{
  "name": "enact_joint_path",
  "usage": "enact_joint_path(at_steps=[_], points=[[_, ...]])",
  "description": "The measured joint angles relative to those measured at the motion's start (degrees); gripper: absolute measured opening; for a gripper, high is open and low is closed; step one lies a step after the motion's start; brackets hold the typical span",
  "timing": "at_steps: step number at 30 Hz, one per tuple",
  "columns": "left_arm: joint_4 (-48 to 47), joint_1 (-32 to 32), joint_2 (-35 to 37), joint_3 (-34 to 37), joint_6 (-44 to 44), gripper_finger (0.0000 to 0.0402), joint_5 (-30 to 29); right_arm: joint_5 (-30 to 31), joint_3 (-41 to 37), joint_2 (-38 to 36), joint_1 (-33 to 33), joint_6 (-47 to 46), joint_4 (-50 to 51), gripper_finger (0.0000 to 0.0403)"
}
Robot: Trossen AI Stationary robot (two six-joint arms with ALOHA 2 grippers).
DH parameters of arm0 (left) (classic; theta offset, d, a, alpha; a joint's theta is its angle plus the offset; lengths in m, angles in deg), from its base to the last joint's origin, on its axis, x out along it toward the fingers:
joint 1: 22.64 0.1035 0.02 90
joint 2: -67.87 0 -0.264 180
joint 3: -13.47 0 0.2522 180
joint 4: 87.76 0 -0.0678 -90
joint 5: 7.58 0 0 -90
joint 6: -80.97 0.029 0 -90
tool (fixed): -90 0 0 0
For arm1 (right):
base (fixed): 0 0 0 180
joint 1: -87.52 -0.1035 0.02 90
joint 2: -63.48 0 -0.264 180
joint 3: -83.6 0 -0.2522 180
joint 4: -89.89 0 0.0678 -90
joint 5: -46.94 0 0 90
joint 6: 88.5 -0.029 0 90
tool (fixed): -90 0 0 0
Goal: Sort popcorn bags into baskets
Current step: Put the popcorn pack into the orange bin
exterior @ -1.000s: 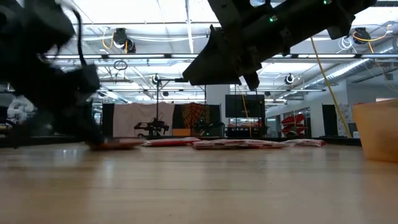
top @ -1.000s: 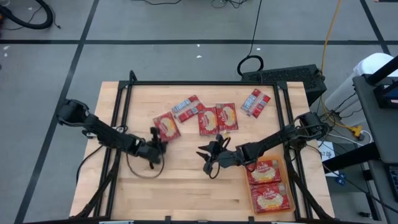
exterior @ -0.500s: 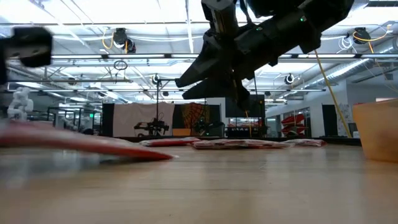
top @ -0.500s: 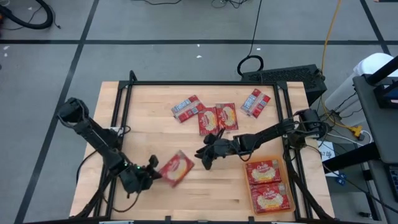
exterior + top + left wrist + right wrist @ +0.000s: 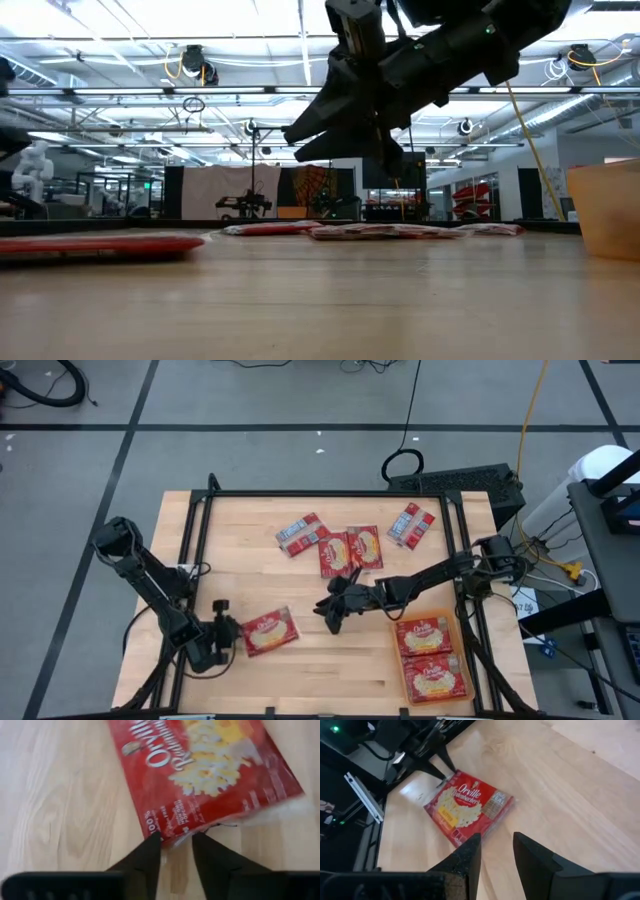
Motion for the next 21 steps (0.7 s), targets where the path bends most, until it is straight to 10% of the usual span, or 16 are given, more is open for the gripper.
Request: enact_joint_path(at_steps=[12, 21], points=[[-3.1, 0.0, 1.4, 0.0, -6.4, 0.0271, 0.6, 4.1, 0.0, 0.0, -1.3, 1.6, 0.0, 0.0105], [-2.1, 0.0, 8.2, 1.7, -9.1, 0.0245, 1.0, 4.2, 0.0, 0.0, -1.3, 3.2, -0.2, 0.0105]])
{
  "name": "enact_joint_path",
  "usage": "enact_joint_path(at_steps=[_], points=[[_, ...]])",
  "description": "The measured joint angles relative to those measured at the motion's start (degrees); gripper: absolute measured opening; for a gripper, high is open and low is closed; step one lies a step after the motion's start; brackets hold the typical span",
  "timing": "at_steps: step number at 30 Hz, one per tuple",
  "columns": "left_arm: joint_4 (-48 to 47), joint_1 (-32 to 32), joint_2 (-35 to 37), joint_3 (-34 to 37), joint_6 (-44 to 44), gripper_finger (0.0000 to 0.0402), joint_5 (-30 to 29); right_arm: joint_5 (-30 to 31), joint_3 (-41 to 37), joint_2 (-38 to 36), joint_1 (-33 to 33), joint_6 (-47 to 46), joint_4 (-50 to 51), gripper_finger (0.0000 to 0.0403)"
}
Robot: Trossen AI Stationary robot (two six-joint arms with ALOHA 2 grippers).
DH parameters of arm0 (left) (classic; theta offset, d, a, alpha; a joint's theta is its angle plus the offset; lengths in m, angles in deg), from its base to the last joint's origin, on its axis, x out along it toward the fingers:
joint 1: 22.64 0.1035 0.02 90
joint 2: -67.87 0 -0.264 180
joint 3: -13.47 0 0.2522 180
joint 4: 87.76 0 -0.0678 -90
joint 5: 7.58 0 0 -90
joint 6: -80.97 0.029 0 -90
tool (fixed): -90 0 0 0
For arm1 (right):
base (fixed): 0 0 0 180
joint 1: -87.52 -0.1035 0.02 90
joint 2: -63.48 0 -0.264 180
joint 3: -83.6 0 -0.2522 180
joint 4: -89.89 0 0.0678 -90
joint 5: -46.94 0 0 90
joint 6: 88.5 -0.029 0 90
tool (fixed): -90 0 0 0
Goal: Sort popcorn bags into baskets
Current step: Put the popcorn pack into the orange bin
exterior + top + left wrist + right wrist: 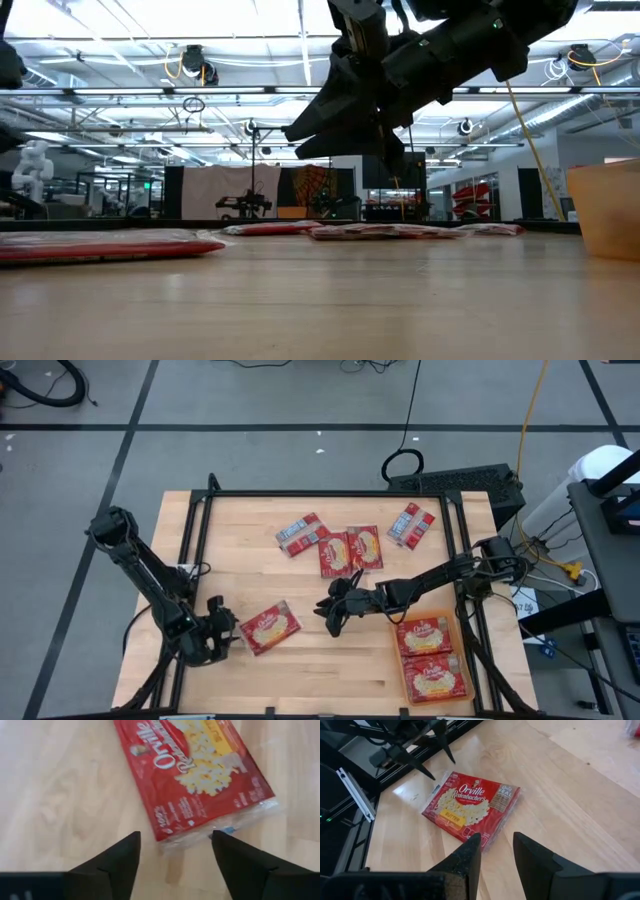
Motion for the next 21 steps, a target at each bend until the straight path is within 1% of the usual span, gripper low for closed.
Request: enact_joint_path(at_steps=[2, 5, 7, 9, 12, 18, 21], points=[[2.3, 0.0, 0.2, 1.5, -1.3, 0.0226, 0.6, 0.1, 0.0, 0.0, 0.0, 0.5, -0.6, 0.0105], [7.2, 0.0, 0.2, 4.8, -7.0, 0.02, 0.7, 0.1, 0.0, 0.0, 0.0, 0.8, -0.7, 0.0105], [11.9, 0.0, 0.2, 7.4, -11.2, 0.0188, 0.2, 0.1, 0.0, 0.0, 0.0, 0.9, -0.7, 0.0105], [17.5, 0.0, 0.4, 9.9, -13.1, 0.018, -1.1, 0.1, 0.0, 0.0, 0.0, 1.0, -0.7, 0.0105], [24.4, 0.0, 0.3, 12.5, -13.5, 0.0176, -1.5, 0.1, 0.0, 0.0, 0.0, 1.2, -0.7, 0.0105], [31.2, 1.0, 0.2, 15.2, -10.9, 0.0172, -2.6, 0.1, 0.0, 0.0, 0.0, 1.8, -0.8, 0.0105], [34.5, 2.6, 0.2, 16.8, -8.9, 0.0149, -2.5, 0.0, 0.1, 1.0, 0.0, 1.8, -3.6, 0.0105]])
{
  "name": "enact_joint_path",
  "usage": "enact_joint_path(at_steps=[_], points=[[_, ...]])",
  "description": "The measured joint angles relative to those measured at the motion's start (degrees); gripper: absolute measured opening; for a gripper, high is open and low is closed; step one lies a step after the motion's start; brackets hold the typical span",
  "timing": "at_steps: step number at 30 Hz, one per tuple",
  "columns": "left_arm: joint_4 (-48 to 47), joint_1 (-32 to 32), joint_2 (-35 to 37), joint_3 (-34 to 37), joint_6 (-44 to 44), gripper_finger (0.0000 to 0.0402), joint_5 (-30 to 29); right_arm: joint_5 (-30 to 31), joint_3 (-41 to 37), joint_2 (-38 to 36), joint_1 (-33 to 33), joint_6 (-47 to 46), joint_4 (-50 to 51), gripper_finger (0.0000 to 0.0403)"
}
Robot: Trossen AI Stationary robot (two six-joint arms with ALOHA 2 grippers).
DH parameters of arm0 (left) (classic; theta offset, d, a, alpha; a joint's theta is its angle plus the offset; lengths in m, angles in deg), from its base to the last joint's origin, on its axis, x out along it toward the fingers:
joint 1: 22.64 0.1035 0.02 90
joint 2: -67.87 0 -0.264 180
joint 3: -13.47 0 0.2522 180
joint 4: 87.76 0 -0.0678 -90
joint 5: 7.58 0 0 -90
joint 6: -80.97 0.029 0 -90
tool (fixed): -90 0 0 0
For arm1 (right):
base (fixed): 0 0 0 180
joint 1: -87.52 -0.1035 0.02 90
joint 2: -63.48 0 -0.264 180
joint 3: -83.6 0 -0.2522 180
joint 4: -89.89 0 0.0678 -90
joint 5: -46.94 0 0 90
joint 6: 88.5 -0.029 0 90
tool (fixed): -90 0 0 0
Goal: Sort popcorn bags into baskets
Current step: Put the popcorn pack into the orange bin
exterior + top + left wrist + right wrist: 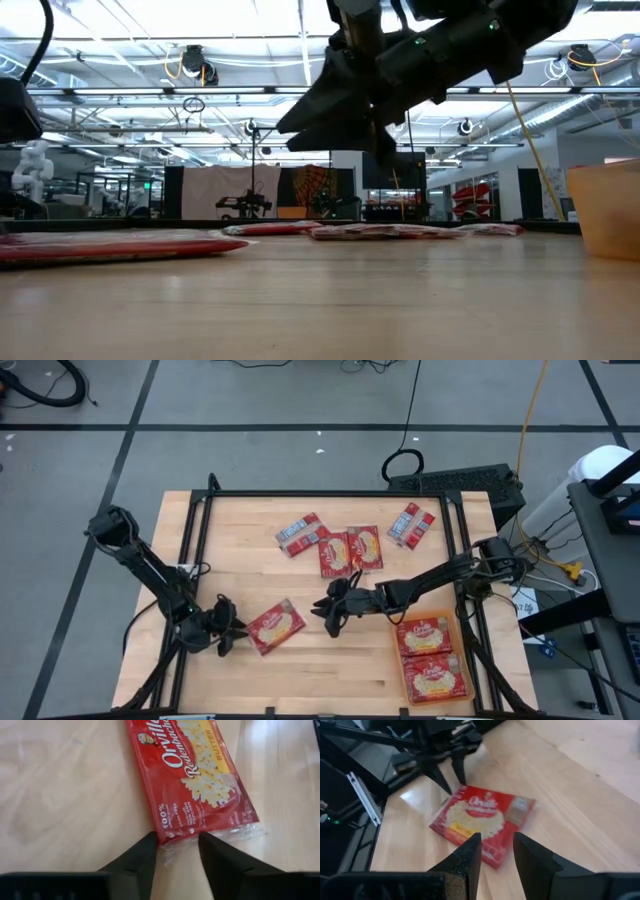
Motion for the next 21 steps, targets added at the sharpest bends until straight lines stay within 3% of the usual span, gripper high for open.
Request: enact_joint_path(at_steps=[6, 11, 16, 21], points=[[3.1, 2.2, -1.0, 1.8, 9.7, 0.0019, -2.3, -0.4, 0.0, 5.3, -0.7, -2.0, -9.6, 0.0105], [4.3, 2.5, -1.2, 1.8, 21.1, 0.0006, -5.9, -2.0, 1.4, 10.0, -1.3, -4.4, -13.4, 0.0105], [6.6, 2.5, -1.2, -0.2, 41.1, 0.0003, -12.4, -4.9, 5.8, 12.8, -1.5, -0.7, -12.6, 0.0105], [8.2, 2.9, -1.1, -2.0, 59.4, 0.0003, -17.8, -4.8, 9.3, 11.4, -0.8, 6.7, -3.6, 0.0106]])
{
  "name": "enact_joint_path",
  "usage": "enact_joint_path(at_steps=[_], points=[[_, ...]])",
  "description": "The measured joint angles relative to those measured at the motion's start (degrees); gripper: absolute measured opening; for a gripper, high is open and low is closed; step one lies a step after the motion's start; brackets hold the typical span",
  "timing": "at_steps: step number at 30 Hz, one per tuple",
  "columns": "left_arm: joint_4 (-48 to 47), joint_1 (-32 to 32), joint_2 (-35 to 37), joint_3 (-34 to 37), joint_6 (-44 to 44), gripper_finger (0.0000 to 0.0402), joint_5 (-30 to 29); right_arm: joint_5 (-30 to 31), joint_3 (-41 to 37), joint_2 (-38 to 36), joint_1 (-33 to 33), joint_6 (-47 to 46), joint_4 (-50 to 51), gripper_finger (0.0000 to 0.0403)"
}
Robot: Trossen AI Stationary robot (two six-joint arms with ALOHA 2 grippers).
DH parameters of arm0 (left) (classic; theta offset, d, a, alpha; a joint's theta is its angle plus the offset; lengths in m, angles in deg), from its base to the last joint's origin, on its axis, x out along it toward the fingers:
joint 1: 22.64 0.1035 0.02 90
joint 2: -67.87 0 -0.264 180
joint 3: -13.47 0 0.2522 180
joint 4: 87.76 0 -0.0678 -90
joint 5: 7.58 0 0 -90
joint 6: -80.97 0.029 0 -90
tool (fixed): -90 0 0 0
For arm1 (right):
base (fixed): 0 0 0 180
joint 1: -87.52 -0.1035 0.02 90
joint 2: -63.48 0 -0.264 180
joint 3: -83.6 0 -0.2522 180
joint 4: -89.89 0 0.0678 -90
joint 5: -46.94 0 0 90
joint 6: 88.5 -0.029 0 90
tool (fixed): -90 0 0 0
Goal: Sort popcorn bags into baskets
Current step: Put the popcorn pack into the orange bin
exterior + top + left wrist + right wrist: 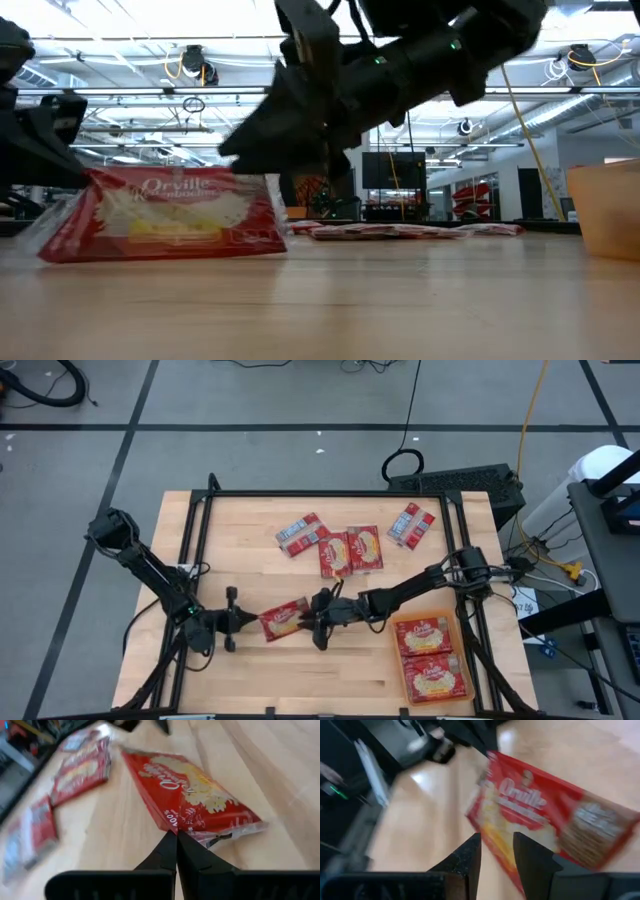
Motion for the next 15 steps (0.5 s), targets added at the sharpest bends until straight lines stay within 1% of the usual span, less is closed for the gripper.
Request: enact_joint_path(at_steps=[3, 8, 10, 12, 15], points=[[0.1, 0.5, 0.0, -0.6, 5.9, 0.0002, -0.1, -0.3, 0.2, -3.6, 1.0, 4.1, 7.4, 0.0119], [3.3, 1.4, 0.0, -0.6, 13.8, 0.0002, -0.3, 1.8, 0.4, -10.5, 1.9, 7.3, 19.6, 0.0169], [4.7, 1.9, 0.0, -0.6, 17.3, 0.0002, -0.2, 3.2, 0.3, -11.9, 2.0, 9.1, 21.6, 0.0192], [6.8, 2.6, 0.0, -0.6, 20.1, 0.0002, -0.3, 4.4, 0.3, -12.4, 2.3, 11.9, 21.6, 0.0214], [9.3, 3.5, 0.1, -0.6, 21.9, 0.0002, -0.3, 4.6, 0.3, -12.1, 2.6, 14.3, 21.3, 0.024]])
